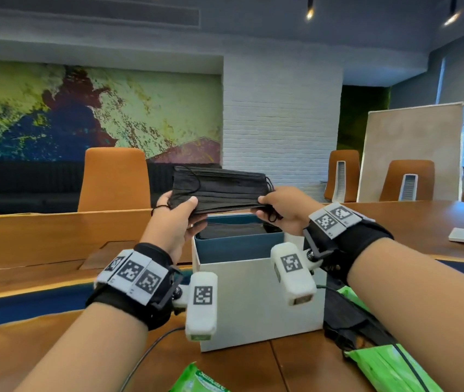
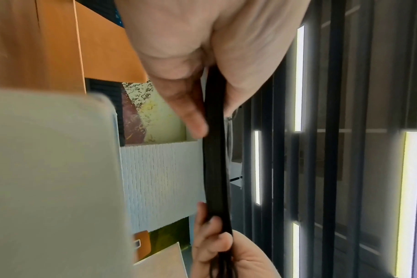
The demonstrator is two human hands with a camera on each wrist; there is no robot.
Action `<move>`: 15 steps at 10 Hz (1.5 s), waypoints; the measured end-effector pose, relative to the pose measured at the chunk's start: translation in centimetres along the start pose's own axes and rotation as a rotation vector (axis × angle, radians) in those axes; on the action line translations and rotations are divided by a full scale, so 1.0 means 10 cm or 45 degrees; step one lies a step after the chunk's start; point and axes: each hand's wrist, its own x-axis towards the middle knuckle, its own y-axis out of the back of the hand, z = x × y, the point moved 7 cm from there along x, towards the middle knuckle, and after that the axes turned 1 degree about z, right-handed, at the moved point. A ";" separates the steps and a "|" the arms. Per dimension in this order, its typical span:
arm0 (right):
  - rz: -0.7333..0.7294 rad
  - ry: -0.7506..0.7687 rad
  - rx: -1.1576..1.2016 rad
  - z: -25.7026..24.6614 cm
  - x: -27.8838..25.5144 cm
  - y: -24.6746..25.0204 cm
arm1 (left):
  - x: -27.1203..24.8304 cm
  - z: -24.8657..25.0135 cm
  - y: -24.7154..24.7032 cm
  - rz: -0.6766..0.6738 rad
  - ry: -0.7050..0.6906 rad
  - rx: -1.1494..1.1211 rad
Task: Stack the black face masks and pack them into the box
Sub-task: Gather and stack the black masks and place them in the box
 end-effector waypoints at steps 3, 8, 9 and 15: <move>0.175 -0.113 -0.102 0.16 0.63 0.41 | 0.14 -0.68 0.21 -0.260 0.420 0.389; 0.146 -0.102 -1.644 0.18 1.00 0.27 | 0.30 -0.92 0.28 -0.315 0.613 0.205; 0.102 -0.210 -1.321 0.32 1.10 0.39 | 0.29 -0.89 0.29 -0.311 0.619 0.226; 0.152 0.085 -0.725 -0.80 0.18 0.46 | -0.44 0.18 -0.05 -0.387 0.234 0.130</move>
